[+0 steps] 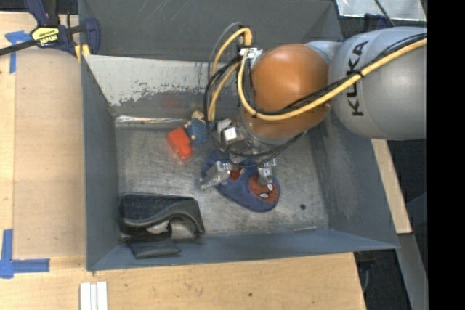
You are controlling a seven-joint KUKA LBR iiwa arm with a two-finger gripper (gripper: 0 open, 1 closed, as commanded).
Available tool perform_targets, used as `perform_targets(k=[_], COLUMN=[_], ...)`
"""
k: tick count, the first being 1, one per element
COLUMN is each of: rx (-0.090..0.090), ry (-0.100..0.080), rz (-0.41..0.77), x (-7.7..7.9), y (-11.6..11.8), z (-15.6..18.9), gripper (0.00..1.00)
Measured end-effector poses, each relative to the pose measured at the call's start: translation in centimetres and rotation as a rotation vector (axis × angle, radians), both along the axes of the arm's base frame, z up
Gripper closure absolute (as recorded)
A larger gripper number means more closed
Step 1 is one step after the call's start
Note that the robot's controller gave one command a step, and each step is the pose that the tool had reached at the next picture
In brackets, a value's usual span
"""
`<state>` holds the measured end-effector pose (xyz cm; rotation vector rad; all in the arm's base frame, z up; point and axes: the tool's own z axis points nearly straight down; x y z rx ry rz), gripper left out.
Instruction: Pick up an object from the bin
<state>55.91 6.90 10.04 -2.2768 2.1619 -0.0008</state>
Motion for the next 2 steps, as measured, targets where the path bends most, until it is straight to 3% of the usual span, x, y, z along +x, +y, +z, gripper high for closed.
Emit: perform_targets(k=[1,2], rx=[0.006,0.002], ry=[-0.004,-0.007], rz=[-0.231,0.386], x=[3.1,2.4], y=[-5.8,-8.1], z=[-2.6,-2.6], gripper=[0.0,0.0])
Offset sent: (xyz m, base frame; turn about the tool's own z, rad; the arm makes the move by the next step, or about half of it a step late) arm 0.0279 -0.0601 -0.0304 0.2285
